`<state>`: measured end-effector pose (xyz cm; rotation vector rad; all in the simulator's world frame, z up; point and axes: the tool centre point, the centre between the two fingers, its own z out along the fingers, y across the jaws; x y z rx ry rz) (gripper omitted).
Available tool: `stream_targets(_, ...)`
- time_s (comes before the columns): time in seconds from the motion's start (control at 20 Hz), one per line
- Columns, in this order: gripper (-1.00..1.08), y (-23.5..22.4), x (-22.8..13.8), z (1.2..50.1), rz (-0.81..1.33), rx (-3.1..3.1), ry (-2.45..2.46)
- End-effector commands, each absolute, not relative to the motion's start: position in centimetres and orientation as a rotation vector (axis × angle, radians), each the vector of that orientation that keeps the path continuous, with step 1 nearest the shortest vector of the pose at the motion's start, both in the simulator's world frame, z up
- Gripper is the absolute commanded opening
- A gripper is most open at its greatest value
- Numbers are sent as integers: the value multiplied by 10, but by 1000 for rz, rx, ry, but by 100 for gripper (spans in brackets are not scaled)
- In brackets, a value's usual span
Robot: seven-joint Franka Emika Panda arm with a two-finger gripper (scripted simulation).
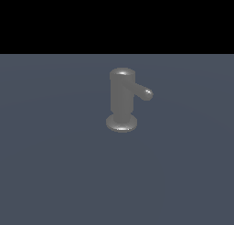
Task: Turn on the faucet by rotating a designated handle.
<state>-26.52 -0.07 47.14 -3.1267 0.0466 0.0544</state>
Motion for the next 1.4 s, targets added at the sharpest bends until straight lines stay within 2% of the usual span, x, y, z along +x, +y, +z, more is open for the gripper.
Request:
stream_targets(0.0, -100, -1, -265, 471, 54, -3127, 47)
stream_targets(0.6, -100, -2, -257, 439, 48, -3129, 6)
stream_targets(1.35, -100, -6, -225, 331, 24, -3133, -129)
